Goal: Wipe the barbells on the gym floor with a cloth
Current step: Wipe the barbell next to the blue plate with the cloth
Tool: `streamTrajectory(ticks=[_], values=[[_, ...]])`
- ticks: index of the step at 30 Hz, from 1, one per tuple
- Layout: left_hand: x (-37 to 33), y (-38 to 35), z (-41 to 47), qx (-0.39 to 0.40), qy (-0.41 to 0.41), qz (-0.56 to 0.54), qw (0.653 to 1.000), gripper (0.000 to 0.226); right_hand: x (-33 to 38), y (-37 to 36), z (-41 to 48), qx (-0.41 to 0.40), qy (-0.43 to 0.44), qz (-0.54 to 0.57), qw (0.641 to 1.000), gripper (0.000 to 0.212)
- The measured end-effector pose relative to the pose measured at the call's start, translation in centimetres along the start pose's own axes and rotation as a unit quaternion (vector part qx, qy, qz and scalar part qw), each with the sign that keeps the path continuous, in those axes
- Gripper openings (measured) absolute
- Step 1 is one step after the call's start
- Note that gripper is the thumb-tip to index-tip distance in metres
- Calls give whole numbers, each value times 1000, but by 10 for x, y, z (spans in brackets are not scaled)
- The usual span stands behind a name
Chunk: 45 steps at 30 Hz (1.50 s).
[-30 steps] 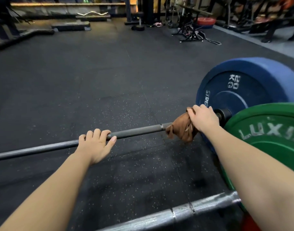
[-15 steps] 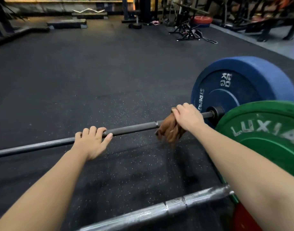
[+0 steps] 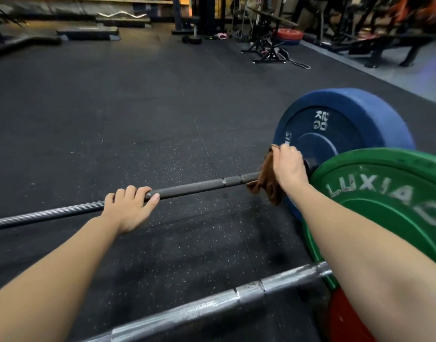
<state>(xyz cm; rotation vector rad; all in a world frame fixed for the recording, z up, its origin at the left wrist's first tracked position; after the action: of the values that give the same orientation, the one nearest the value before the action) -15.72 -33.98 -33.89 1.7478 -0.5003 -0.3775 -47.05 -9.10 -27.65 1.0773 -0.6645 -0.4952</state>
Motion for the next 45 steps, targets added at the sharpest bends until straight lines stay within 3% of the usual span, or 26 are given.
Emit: streamTrajectory(ticks=[3,8,14,17,19,23,26,28,31,34,38,40,42,45], values=[[0,16,-11,46,-1,7,999,68,41,23,-20,-24,-16,82,996,44],[-34,56,-93,5,-71,4,997,67,83,75,-97,-20,-54,207,977,51],[-98,139,-207,42,-178,48,982,74,91,212,-167,-13,-89,214,973,62],[-128,181,-291,45,-259,4,965,82,89,287,-204,-35,-145,242,959,61],[-142,196,-339,56,-308,-53,948,82,80,320,-228,-77,-200,299,930,59],[-152,203,-412,146,-331,-249,898,80,62,351,-269,-113,-258,445,850,52],[-154,190,-439,336,-285,-404,802,68,55,358,-288,-145,-261,501,812,42],[-158,184,-451,406,-283,-441,749,54,52,357,-296,-146,-263,511,805,52],[-173,185,-456,407,-258,-543,688,31,39,360,-297,-166,-243,504,812,96],[-191,196,-455,329,-251,-585,698,16,23,362,-293,-144,-203,519,818,107],[-223,201,-458,336,-237,-611,677,41,-26,336,-303,-113,-211,526,816,138],[-250,192,-463,350,-255,-582,688,54,-46,333,-323,-128,-220,555,792,133],[-279,180,-472,359,-271,-541,710,69,-69,339,-345,-177,-238,543,786,112],[-319,172,-488,335,-289,-511,737,77,-109,362,-361,-219,-245,450,830,60]])
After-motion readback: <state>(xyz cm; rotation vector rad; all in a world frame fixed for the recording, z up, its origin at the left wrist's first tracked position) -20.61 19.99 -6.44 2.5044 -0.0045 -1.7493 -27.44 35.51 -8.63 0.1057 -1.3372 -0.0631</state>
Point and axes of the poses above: each hand's wrist, its own z-axis towards the middle knuckle, its own y-axis out of the back of the hand, x = y × z, the point moved 3 cm from there along z, towards the middle knuckle, and after that the axes turned 12 degrees about y, right-handed, at the moved point
